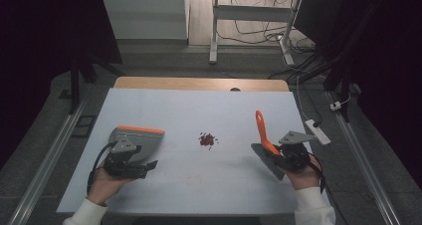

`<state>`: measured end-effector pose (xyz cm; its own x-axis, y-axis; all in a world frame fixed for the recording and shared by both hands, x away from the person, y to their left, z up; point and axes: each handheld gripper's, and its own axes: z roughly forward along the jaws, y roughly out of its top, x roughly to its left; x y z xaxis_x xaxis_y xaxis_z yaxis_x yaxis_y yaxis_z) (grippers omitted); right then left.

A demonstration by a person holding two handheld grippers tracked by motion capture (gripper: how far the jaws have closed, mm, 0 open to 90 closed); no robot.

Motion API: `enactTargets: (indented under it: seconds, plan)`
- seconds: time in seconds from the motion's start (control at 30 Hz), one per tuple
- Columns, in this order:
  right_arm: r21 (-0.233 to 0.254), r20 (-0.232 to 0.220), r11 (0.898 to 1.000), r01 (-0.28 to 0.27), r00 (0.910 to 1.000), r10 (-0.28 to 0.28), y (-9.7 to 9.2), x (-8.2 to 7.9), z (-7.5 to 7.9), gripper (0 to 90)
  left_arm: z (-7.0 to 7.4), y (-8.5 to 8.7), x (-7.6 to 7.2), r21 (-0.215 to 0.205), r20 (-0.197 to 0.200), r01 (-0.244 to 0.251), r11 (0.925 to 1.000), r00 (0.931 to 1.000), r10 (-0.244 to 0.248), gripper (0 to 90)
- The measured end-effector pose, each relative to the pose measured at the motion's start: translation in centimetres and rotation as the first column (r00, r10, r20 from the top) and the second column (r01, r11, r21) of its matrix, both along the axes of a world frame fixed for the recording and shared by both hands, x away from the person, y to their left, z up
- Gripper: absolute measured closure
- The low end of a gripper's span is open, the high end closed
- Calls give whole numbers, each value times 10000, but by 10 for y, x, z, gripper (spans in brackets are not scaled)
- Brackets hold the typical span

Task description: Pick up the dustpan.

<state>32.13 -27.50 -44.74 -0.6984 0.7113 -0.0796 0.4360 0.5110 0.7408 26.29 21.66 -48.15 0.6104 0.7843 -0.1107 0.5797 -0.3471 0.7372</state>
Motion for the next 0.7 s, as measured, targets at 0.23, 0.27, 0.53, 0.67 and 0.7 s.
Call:
enactTargets:
  seconds: [0.23,0.27,0.53,0.67,0.7]
  plan:
    - [-89,94,9999,57,9999,-56,4,-1,3,697,-1,1,1,-93,-123,68,9999,9999,-69,185]
    - [-91,79,9999,82,9999,-81,4,-1,3,698,-1,1,2,-86,-135,73,9999,9999,-74,187]
    - [-79,95,10000,0,10000,0,4,-2,2,698,0,-1,5,-90,-270,161,9998,9995,-163,191]
    - [0,140,10000,-56,9999,56,5,-2,4,698,2,-4,7,5,-275,154,9999,9995,-154,191]
    - [-5,191,10000,-59,9998,59,4,-3,5,698,3,-7,8,-12,-270,143,9999,9995,-143,192]
